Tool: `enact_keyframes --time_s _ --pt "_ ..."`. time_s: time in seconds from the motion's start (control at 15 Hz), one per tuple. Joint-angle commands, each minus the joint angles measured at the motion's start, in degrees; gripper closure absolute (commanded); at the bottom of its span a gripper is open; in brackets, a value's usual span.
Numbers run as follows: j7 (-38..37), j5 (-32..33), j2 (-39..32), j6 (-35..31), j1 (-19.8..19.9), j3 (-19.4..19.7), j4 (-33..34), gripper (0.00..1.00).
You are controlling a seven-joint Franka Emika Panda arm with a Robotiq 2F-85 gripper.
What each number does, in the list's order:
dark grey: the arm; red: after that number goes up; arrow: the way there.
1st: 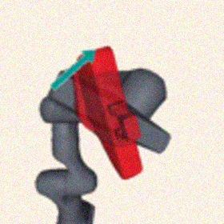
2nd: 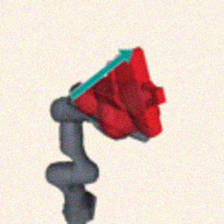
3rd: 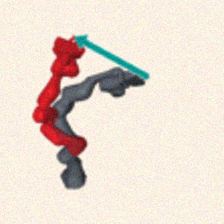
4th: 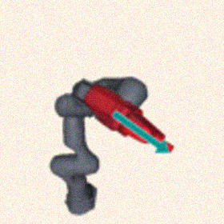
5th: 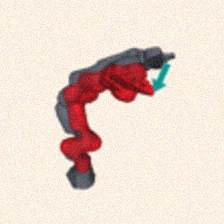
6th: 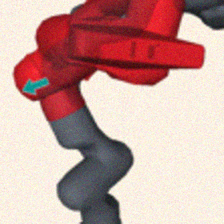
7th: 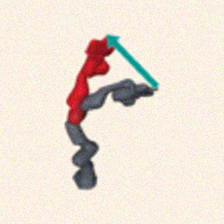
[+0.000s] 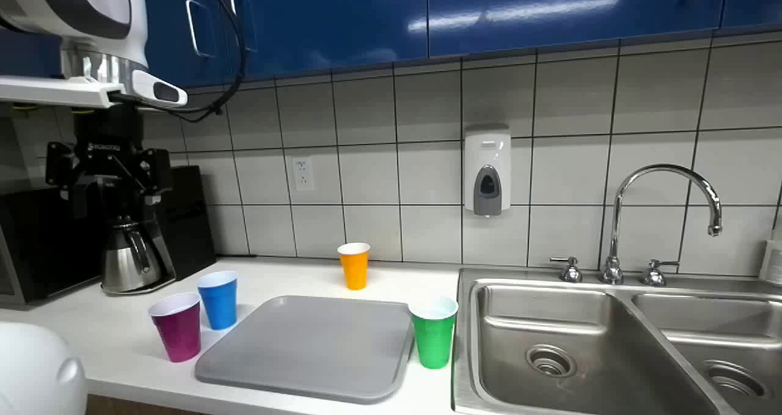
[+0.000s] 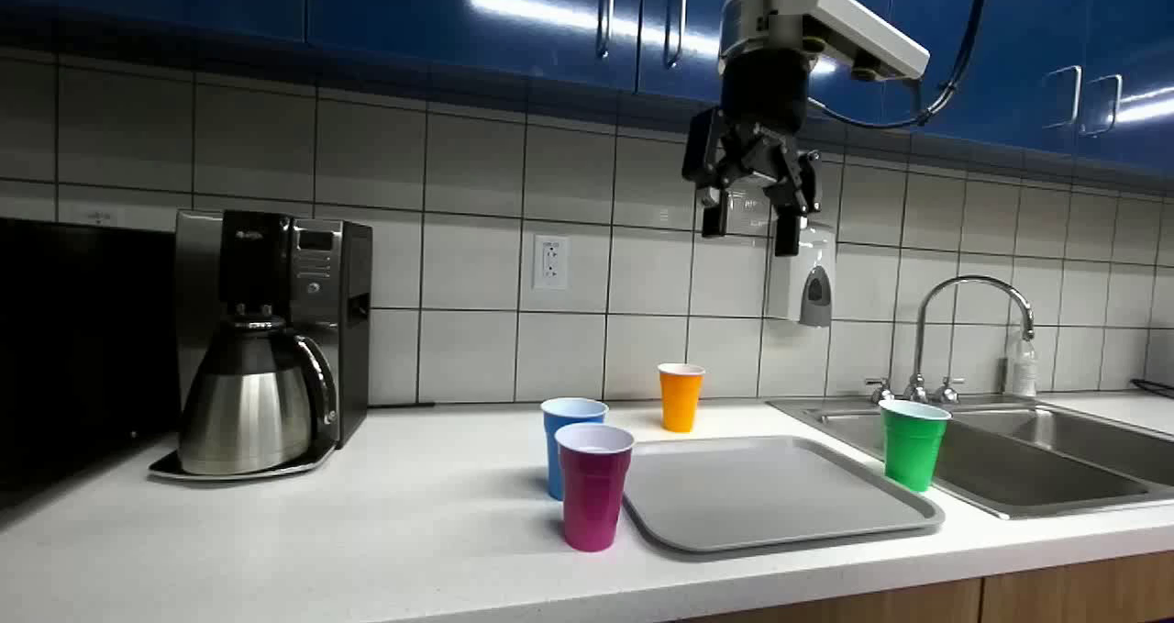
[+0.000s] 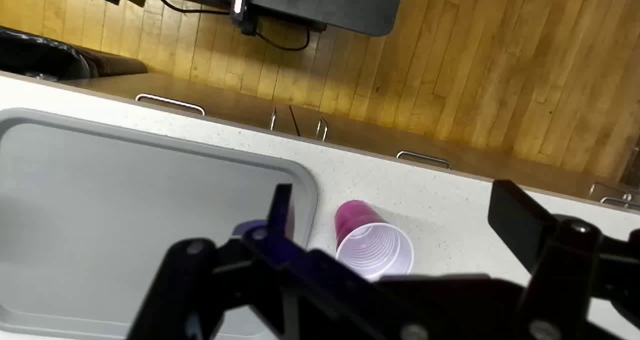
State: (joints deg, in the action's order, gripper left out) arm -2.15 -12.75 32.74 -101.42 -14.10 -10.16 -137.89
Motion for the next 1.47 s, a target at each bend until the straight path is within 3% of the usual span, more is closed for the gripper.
enact_keyframes --time_s 0.0,0.6,0.87,1.4 --pt "0.2 -0.2 0.0 0.2 0.5 -0.4 0.1 0.0" --pt "-0.4 1.2 -2.3 -4.4 0.8 -1.4 -2.8 0.0" --pt "-1.2 0.9 -4.8 -11.8 0.8 -1.7 -5.0 0.0" --pt "-6.5 7.6 -10.5 -23.2 1.5 -4.4 -6.3 0.0"
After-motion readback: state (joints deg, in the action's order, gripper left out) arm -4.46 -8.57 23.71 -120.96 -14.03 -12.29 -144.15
